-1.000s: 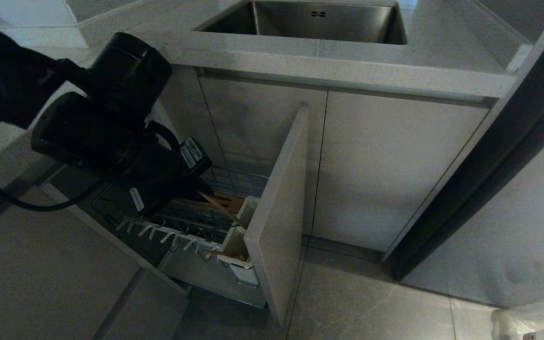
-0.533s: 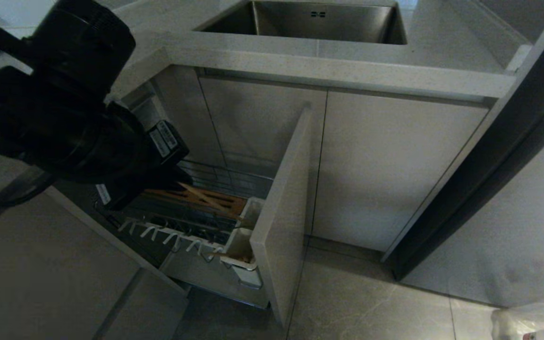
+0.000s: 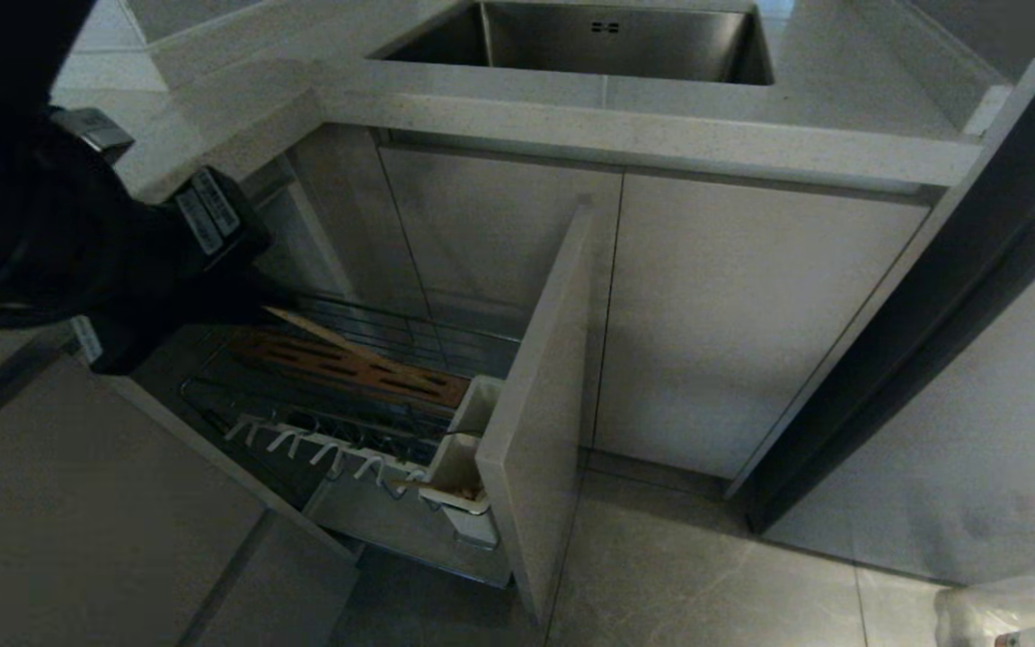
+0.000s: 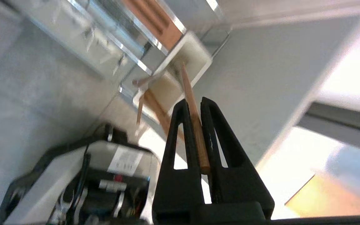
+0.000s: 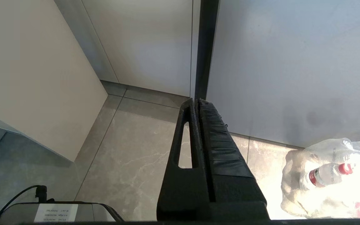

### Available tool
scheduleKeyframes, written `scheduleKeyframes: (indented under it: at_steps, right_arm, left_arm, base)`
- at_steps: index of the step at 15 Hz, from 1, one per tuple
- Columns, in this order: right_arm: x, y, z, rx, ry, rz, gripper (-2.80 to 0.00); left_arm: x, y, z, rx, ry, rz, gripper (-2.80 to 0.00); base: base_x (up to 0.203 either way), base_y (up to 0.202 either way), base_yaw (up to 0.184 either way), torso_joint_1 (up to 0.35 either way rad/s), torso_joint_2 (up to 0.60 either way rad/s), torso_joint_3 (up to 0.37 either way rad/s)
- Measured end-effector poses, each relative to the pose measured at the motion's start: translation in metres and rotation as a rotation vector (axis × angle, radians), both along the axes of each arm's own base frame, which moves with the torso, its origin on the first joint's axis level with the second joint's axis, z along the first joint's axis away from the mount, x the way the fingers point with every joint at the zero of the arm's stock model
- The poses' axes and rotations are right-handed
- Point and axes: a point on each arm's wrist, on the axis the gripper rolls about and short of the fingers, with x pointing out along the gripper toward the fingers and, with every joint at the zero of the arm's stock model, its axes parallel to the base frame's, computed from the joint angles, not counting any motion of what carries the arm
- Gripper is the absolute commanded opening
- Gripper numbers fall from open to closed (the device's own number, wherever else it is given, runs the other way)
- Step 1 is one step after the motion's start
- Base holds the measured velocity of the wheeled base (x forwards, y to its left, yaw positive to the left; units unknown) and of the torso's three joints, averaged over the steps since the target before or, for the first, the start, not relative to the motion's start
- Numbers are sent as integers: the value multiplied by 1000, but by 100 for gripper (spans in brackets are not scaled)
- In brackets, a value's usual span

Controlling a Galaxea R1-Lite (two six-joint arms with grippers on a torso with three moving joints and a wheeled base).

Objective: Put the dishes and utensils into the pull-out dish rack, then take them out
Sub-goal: Take the chopsticks out of the cupboard

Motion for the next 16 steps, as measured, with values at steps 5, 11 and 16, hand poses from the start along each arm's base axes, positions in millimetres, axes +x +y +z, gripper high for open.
scheduleKeyframes:
  at_steps: [5,11,16]
  right_arm:
    - [0,0,0,0,0,0,-280]
    - [0,0,0,0,0,0,-280]
    - [0,0,0,0,0,-1,-280]
  left_arm:
    - [-39,28,31,23,-178,60,-280]
    - [-98,77,69,37,-425,166,-280]
    - [-135,105,85,156,-599,399,-280]
  base:
    - [0,0,0,0,0,0]
    - [0,0,0,0,0,0]
    - [0,0,0,0,0,0]
